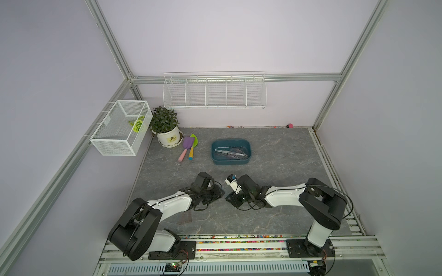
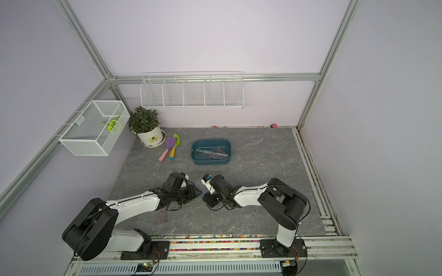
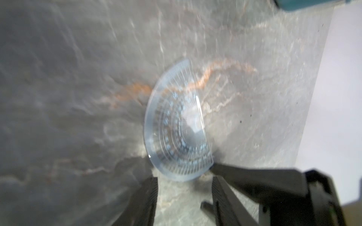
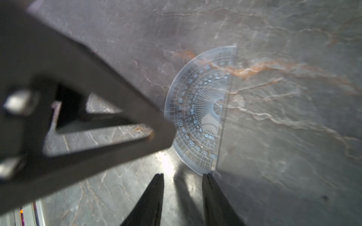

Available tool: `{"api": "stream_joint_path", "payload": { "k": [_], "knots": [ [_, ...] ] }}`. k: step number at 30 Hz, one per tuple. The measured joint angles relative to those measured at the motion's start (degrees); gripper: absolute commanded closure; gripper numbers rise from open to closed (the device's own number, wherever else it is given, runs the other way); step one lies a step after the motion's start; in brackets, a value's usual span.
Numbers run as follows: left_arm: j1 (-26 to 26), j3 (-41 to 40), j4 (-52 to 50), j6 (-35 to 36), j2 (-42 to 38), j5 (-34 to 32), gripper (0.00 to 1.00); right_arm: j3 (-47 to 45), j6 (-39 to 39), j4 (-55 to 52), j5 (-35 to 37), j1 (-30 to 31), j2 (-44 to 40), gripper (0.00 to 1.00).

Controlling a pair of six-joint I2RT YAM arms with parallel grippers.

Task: Put the scattered rulers into the storage box
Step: Pick up the ruler from the center of the board.

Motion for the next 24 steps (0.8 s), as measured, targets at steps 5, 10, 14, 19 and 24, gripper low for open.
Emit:
{"api": "stream_joint_path", "payload": {
  "k": [5, 10, 14, 19, 24],
  "knots": [
    [-0.37, 0.61, -6.32, -0.2, -3.72, -3.39, 0.46, -0.9, 0.83, 0.0, -0.79, -2.08, -0.81, 0.62],
    [3.67, 10.01, -11.63, 4.26, -1.07, -8.5, 0.44, -2.86, 2.14, -0.28, -1.16, -3.08, -2.86, 0.62],
    [7.8, 17.81, -11.21, 7.3, 7.02, -8.9, 0.44, -3.98, 3.1, -0.2, -1.14, -1.36, -4.28, 0.62],
    [8.0, 20.98, -10.01, 9.27, 15.69, -7.37, 0.44, -4.42, 4.52, 0.72, -1.18, 3.13, -5.16, 0.6],
    [7.93, 22.91, -10.21, 11.26, 17.9, -5.55, 0.48, -4.26, 4.92, 1.49, -1.75, 4.52, -4.33, 0.59]
  ]
}}
